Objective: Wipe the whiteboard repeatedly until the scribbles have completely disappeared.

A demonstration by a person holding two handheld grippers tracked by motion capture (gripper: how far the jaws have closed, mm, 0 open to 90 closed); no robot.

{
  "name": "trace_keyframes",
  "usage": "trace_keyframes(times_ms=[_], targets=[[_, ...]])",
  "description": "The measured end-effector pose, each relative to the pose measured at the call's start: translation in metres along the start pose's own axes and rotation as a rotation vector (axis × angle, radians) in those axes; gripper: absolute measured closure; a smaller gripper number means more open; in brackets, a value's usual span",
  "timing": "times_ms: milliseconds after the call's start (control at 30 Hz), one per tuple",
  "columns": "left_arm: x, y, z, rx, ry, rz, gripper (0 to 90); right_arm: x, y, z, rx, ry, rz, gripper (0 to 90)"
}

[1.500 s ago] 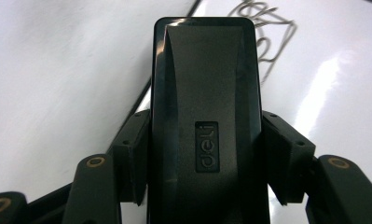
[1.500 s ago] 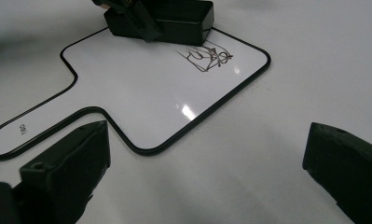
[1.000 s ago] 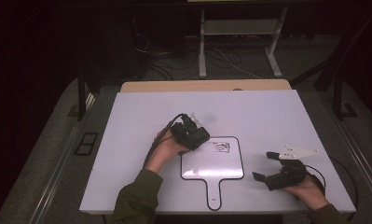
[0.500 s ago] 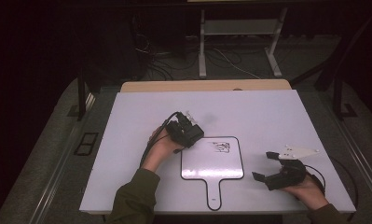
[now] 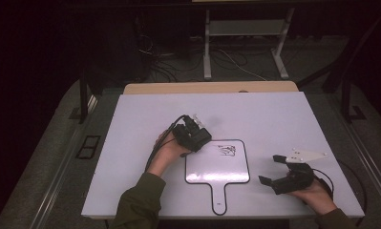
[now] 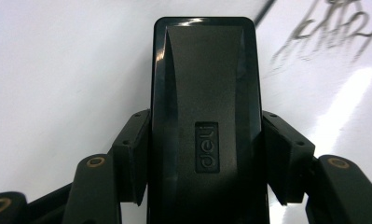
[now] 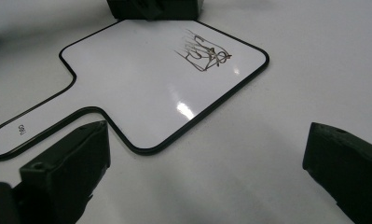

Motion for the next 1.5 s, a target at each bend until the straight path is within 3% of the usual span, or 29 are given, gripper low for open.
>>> trace_keyframes(times_ms=[233,600,767,1100,1233,1300,1400,1500], targets=[[0.002,0.012,0.005,0.031,-0.005,-0.032,39.5,0.0,0.0,0.0,0.0,0.0,0.001,0.0],[0.002,-0.002,0.003,-0.004,0.012,0.001,39.5,0.0,0.0,0.0,-0.001,0.0,0.003,0.0],[0.002,0.006,0.002,-0.029,0.018,-0.065,39.6,0.0,0.0,0.0,0.001,-0.001,0.003,0.0],[0.003,-0.006,0.003,-0.016,0.02,0.0,39.5,0.0,0.0,-0.001,0.0,-0.001,0.003,0.0],[0.002,0.0,0.003,-0.015,0.016,-0.016,39.5,0.001,-0.001,-0.001,-0.002,0.0,0.004,0.0],[0.003,0.007,0.004,-0.014,0.018,-0.053,39.5,0.001,-0.001,-0.001,-0.001,-0.001,0.006,0.0],[0.003,0.009,0.005,-0.003,0.019,-0.051,39.5,0.001,-0.001,-0.001,0.001,-0.003,0.007,0.0],[0.004,0.002,0.004,-0.023,0.029,-0.027,39.5,0.001,-0.001,-0.001,-0.001,-0.001,0.005,0.0]])
Point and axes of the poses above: each handheld gripper's, and its own axes: x roughly backward along the jaws, z roughly out of its underside, y roughly to its left, the point moved 9 cm from there along -x, roughly forward along the jaws, and after that the axes turned 7 degrees about -y, right-handed, at the moved point
